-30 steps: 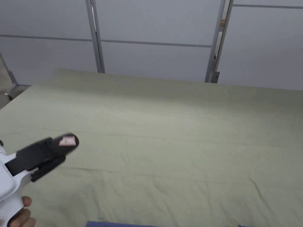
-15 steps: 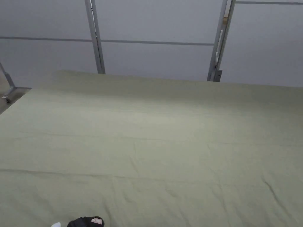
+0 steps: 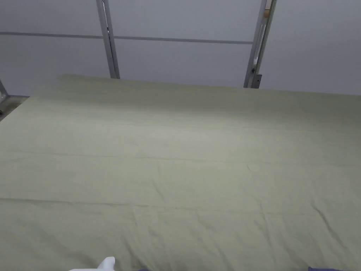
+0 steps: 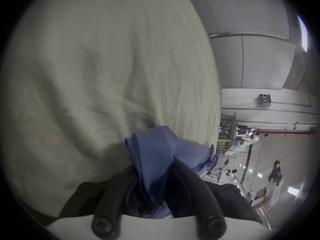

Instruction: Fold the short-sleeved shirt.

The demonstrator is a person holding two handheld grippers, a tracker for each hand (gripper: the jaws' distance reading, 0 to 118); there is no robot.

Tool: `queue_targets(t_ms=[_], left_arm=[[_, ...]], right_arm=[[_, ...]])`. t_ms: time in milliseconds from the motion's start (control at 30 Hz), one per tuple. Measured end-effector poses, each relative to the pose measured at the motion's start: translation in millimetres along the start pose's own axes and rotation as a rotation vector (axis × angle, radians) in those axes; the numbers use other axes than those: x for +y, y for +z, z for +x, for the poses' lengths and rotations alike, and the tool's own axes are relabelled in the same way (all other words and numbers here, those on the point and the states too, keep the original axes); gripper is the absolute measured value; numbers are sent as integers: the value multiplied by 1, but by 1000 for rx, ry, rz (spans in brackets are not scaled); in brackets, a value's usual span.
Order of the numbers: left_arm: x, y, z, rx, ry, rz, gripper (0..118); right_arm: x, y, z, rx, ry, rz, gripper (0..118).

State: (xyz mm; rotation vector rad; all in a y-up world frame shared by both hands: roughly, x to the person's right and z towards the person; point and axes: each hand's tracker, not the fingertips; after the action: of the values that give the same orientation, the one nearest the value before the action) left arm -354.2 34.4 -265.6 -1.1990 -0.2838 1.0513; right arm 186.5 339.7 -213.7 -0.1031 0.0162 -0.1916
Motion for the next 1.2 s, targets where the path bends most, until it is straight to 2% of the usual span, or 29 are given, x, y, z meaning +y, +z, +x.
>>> queue_targets(t_ms=[133,233,400,500,667,767,833,933,967,1000,1033,1067,1100,1133,1167,1200], left_arm=[[0,39,6,-21,15,56,10],[6,92,-5,37,28,177,10],[24,159,-31,352,68,286,10],[22,160,-15,345,47,271,10],[2,112,79,433,-216,237,10],[-18,52,130,433,-379,131,10],[-31,5,149,493,-471,64,10],[-44,-63,155,551,-505,34,11],[-45,-75,155,517,-481,47,18],[-48,-83,156,420,-432,39,30],[-48,-81,158,356,-388,51,58],[-48,-74,160,285,-333,78,100],[-50,-60,164,208,-309,132,108],[-50,-44,168,137,-303,203,106],[-52,-29,171,125,-319,276,103],[-52,-11,176,166,-363,353,95]], right_arm=[[5,1,-3,4,1,13,2],[10,3,-3,3,-2,30,2],[9,4,-2,22,-20,43,2],[3,3,-2,36,-33,27,2],[-3,6,1,43,-44,12,2],[-3,11,5,45,-65,6,2],[-3,17,9,39,-68,14,2],[-2,27,17,30,-72,21,2],[-1,30,21,23,-73,23,2],[-1,34,25,15,-71,24,2],[0,37,29,6,-67,23,2],[0,40,33,-6,-63,25,2],[0,43,37,-15,-62,25,2],[0,45,41,-25,-67,23,2],[-1,46,44,-29,-73,21,2],[-2,46,47,-35,-79,20,2]])
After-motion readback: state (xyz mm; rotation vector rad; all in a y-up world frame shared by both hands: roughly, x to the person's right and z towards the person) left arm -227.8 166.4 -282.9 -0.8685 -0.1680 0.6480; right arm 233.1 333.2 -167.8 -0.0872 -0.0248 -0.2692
